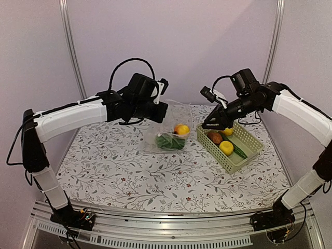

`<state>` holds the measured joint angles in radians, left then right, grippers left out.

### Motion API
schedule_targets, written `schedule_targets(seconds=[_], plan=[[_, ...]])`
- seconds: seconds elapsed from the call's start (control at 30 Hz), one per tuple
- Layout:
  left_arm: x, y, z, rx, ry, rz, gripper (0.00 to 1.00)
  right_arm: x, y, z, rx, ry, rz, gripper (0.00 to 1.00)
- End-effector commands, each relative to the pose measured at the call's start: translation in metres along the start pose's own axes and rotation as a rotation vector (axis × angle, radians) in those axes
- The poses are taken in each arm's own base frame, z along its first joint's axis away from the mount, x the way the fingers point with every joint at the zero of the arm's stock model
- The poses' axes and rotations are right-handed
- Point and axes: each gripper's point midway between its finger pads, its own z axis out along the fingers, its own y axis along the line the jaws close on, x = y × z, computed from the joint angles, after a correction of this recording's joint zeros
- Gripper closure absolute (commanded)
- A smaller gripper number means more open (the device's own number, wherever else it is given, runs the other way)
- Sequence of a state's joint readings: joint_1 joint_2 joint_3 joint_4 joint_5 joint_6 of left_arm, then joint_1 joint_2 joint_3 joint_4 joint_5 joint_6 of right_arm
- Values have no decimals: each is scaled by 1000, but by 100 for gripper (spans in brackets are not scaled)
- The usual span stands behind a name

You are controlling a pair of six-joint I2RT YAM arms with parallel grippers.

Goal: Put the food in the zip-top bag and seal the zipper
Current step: Adjust the zipper food storage bag at the center of the board.

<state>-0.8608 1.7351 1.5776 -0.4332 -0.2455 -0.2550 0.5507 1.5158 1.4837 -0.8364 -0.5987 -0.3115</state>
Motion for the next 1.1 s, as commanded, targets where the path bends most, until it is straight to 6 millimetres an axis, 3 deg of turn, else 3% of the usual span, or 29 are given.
schedule_targets(seconds=[0.0, 0.13, 0.47, 0.63, 0.9, 1.0, 1.07], plan=[[6, -10, 7, 58, 33, -6, 100, -17, 29, 10, 14, -18, -295, 63], [-5, -18, -3, 111, 17, -2, 100, -22, 59, 26, 24, 10, -514, 64], [-3, -36, -19, 224, 69, -10, 100, -11, 56, 79, 225, 158, -806, 60], [-4, -36, -27, 251, 70, -21, 100, -1, 41, 99, 323, 221, -862, 56], [-9, -37, -37, 275, 63, -34, 100, 19, 61, 125, 299, 271, -869, 52], [-11, -37, -40, 279, 56, -36, 100, 21, 55, 133, 327, 282, -845, 56], [-11, -37, -41, 283, 58, -33, 100, 20, 53, 136, 340, 279, -832, 67]])
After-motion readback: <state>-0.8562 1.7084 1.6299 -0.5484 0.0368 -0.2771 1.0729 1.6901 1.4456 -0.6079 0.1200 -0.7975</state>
